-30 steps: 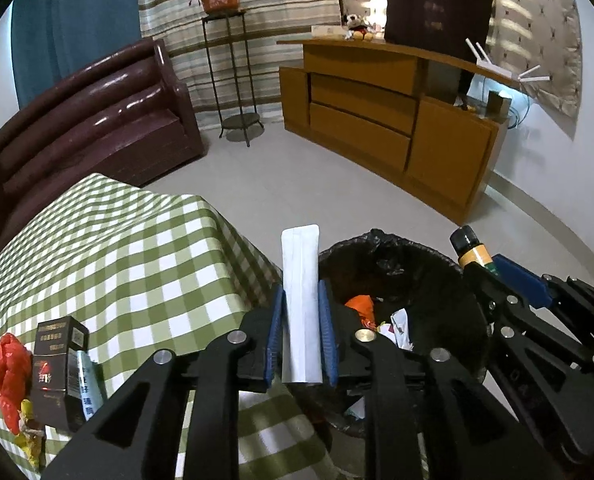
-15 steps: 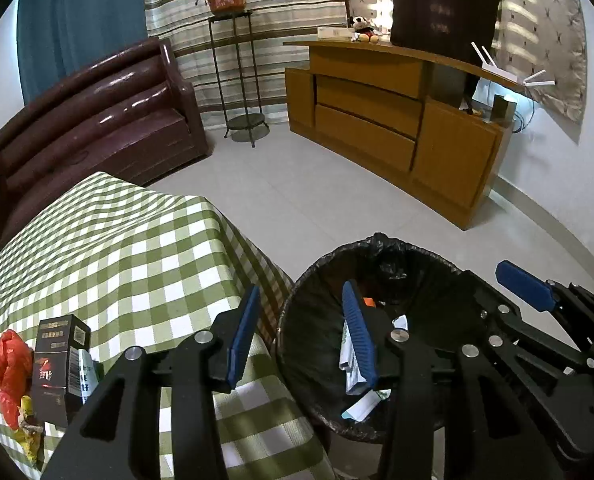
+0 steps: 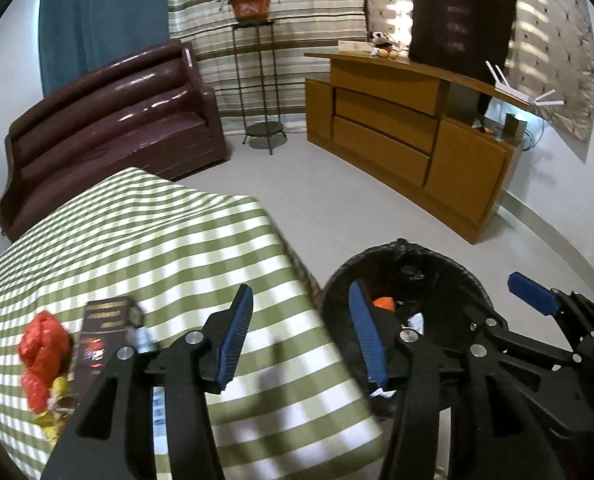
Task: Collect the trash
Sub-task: 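Move both open tools back over the items on the table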
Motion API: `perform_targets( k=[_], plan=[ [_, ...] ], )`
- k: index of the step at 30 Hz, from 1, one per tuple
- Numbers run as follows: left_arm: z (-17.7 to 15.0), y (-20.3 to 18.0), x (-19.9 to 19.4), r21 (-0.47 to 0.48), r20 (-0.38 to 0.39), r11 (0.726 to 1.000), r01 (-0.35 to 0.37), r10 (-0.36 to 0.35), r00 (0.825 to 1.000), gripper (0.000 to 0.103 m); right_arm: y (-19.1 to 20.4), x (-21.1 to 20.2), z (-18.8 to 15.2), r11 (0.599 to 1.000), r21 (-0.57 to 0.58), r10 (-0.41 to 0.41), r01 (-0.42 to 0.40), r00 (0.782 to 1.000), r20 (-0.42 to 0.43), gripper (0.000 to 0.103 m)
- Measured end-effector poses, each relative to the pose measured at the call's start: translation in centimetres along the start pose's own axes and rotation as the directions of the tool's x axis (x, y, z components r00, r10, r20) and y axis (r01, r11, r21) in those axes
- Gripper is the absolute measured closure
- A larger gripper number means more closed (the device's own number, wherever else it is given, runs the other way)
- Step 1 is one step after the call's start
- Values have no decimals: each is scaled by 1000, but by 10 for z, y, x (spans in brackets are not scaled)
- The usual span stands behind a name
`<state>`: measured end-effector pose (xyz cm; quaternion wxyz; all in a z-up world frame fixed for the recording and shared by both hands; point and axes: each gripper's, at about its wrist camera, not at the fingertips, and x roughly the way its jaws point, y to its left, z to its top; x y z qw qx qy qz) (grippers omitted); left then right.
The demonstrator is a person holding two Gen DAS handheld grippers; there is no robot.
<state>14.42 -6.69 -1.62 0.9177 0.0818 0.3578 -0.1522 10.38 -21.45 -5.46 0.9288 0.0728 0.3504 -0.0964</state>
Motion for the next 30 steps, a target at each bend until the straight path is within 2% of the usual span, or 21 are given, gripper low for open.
perform_targets(
  k=[13, 24, 30],
  plan=[
    [-25, 77, -38, -106, -4, 988, -111, 111, 994, 46, 67, -22, -5, 992, -91, 92, -92, 996, -7, 33],
    [-48, 151, -65, -187, -18, 957, -224, 224, 974, 42, 127, -32, -15, 975, -173, 138, -142, 990, -35, 33],
    [-57, 184, -62, -215, -54, 942, -258, 252, 966, 42, 153, -33, -18, 965, -198, 167, -174, 985, -52, 33]
  ],
)
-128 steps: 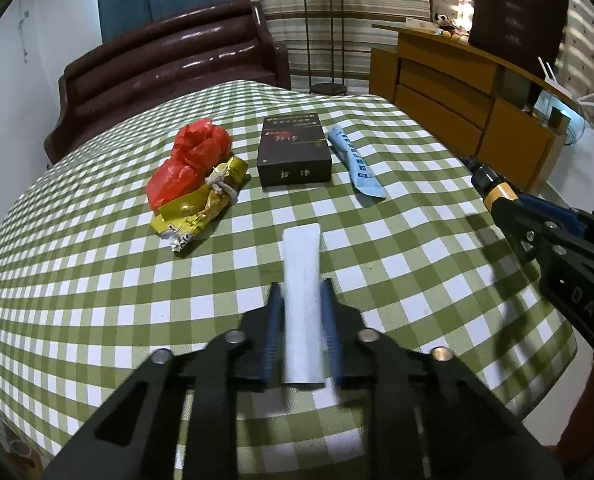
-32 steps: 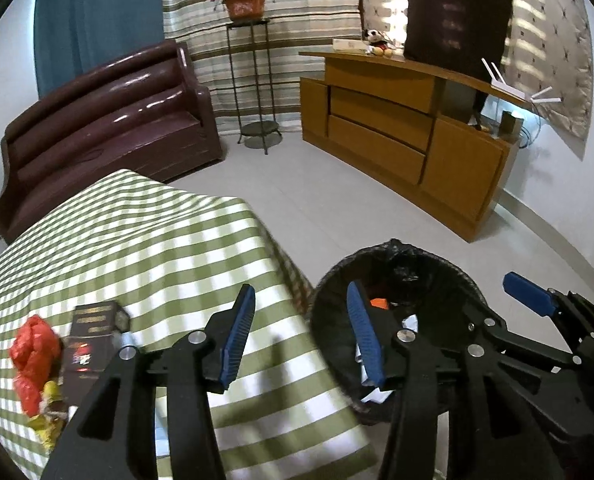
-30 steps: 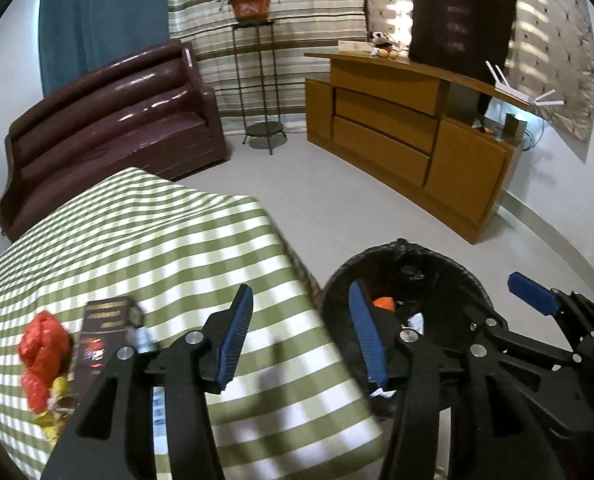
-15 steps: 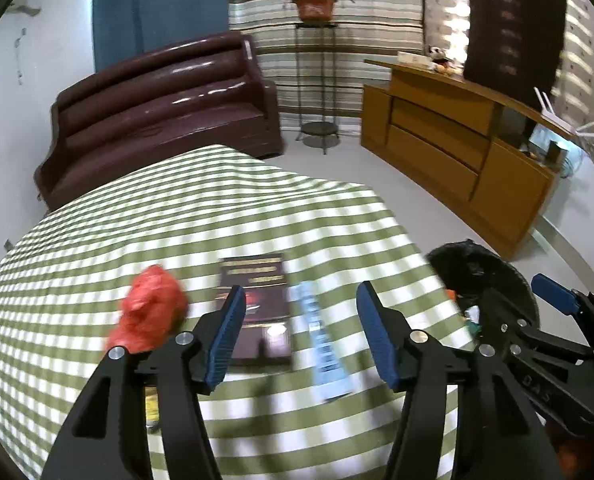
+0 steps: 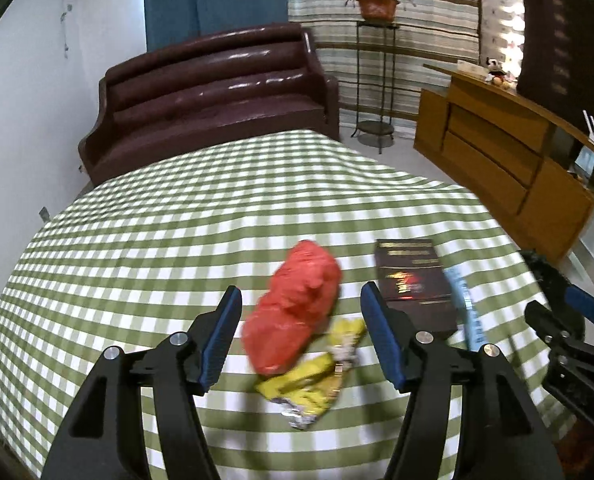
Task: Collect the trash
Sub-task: 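Move both open tools back over the items on the table, then grasp the red plastic bag with the left tool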
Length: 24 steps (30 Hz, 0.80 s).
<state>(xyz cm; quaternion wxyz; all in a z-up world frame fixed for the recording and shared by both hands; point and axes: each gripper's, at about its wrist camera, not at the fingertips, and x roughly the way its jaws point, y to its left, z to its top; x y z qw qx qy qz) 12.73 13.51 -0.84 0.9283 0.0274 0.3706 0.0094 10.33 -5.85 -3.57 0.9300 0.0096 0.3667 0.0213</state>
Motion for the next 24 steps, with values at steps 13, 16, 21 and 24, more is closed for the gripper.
perform_targets(
  k=[13, 16, 21, 24],
  plan=[
    [-1, 15, 39, 28, -101, 998, 49, -46, 994, 42, 26, 14, 3, 1000, -10, 29, -29, 999, -37, 33],
    [0, 16, 43, 38, -107, 997, 71, -66, 992, 49, 29, 17, 5, 999, -16, 33, -34, 998, -46, 33],
    [-1, 10, 46, 79, -102, 993, 88, -80, 992, 64, 38, 21, 4, 999, -24, 37, -38, 998, -57, 33],
    [-3, 7, 45, 96, -88, 992, 87, -79, 993, 66, 44, 23, 4, 999, -31, 36, -38, 997, -63, 33]
  ],
)
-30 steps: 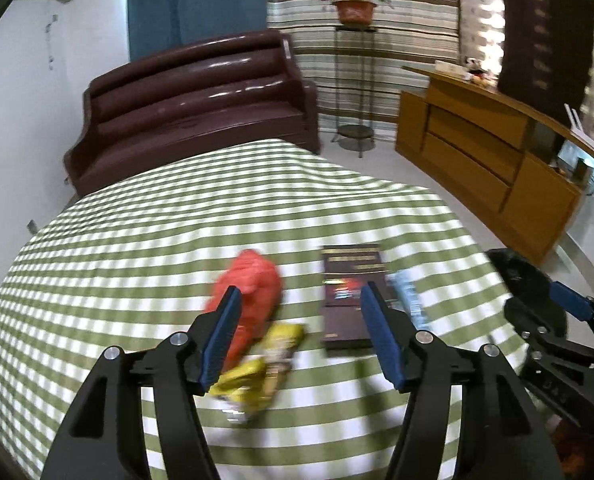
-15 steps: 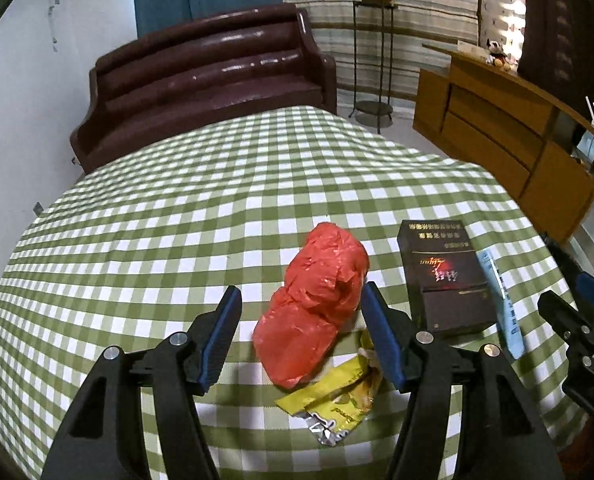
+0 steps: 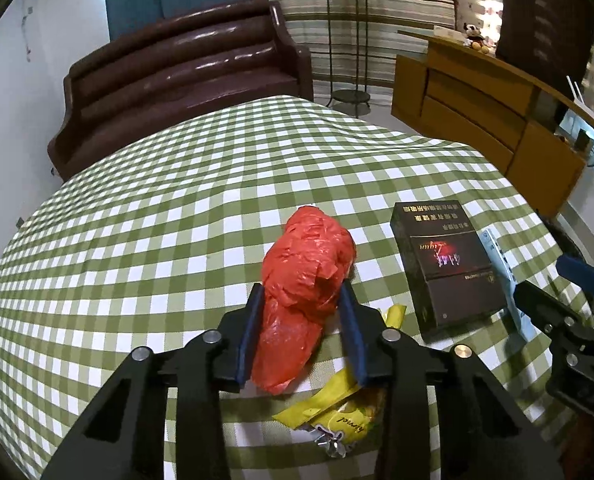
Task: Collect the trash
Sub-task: 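Grasp the red plastic bag with the left tool, then grasp the light blue tube with the right tool while the left tool holds the red bag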
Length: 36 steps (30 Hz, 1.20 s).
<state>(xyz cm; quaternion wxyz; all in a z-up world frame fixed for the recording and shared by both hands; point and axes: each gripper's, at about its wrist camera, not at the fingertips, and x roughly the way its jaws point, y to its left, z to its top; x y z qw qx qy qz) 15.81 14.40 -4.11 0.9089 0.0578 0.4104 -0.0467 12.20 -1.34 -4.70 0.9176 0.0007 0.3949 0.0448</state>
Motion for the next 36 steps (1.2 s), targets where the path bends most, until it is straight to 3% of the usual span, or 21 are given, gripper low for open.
perform_targets(
  k=[9, 14, 24, 36],
  plan=[
    [-4, 18, -14, -40, 38, 999, -22, 24, 999, 68, 13, 8, -1, 1000, -30, -1, 0, 999, -35, 57],
    [-7, 28, -17, -64, 38, 997, -38, 41, 998, 68, 18, 11, -1, 999, -53, -7, 5, 999, -41, 63],
    [-18, 43, -22, -95, 26, 993, -70, 73, 997, 68, 25, 9, -2, 997, -74, -17, 14, 999, -36, 70],
    [-24, 50, -24, -113, 18, 990, -86, 89, 996, 68, 32, 6, 2, 998, -65, 3, -6, 999, -36, 70]
  ],
)
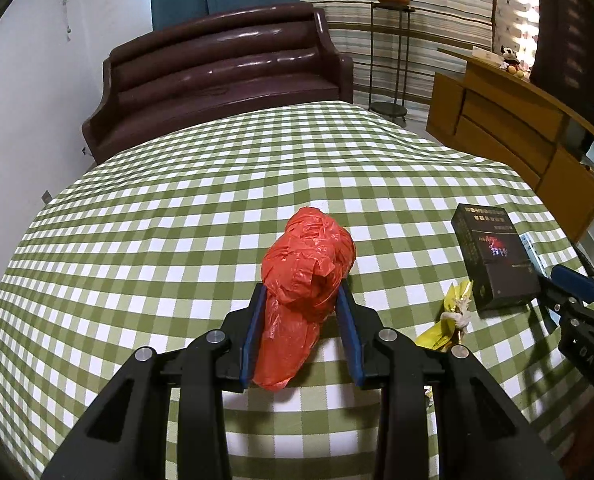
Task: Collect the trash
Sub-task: 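Grasp the light blue tube with the right tool while the left tool holds the red bag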
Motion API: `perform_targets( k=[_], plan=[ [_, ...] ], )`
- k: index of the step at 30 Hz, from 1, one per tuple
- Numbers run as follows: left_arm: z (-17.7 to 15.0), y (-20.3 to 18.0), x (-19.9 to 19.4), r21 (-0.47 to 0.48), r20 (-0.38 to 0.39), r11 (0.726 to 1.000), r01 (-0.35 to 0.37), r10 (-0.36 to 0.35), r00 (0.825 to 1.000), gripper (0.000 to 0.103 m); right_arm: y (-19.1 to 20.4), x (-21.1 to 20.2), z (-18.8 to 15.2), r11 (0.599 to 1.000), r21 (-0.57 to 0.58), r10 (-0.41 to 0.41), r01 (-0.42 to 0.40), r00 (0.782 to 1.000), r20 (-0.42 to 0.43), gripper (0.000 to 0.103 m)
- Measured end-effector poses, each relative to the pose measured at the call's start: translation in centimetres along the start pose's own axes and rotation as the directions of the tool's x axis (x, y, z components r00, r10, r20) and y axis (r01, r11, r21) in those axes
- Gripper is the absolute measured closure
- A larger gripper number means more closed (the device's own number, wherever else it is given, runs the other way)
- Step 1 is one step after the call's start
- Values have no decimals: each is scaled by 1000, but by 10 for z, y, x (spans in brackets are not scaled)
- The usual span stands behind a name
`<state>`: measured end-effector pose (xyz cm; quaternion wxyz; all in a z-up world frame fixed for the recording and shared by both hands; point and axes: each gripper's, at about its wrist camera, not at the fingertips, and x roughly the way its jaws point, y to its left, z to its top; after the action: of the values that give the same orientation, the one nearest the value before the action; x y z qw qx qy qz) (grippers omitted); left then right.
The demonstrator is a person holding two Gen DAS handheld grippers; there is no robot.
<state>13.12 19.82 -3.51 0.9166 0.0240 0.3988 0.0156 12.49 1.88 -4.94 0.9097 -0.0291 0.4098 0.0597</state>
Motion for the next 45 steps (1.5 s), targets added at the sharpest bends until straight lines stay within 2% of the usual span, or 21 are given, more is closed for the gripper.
perform_targets(
  k=[8, 9, 11, 22, 28, 31, 45],
  plan=[
    [-3, 3, 1, -7, -8, 1000, -1, 1, 1000, 68, -3, 4, 3, 1000, 9, 10, -10, 1000, -12, 67],
    [-4, 3, 1, -8, -9, 1000, 0, 0, 1000, 68, -3, 4, 4, 1000, 8, 13, -13, 1000, -13, 61],
    [-5, 4, 1, -10, -10, 1000, -1, 1, 1000, 68, -3, 3, 4, 1000, 10, 16, -16, 1000, -7, 57],
    [-7, 8, 0, -18, -9, 1000, -9, 9, 1000, 68, -4, 3, 5, 1000, 11, 4, -4, 1000, 0, 58],
    [-10, 9, -1, -22, -7, 1000, -12, 12, 1000, 68, -2, 3, 3, 1000, 5, -2, 2, 1000, -2, 73],
    [-11, 9, -2, -25, -7, 1000, -13, 12, 1000, 68, -2, 4, 1, 1000, 0, 3, -3, 1000, -11, 88],
    [-15, 6, -3, -23, 4, 1000, -18, 18, 1000, 69, 0, -6, -4, 1000, -10, 0, 1, 1000, 23, 90]
  ],
)
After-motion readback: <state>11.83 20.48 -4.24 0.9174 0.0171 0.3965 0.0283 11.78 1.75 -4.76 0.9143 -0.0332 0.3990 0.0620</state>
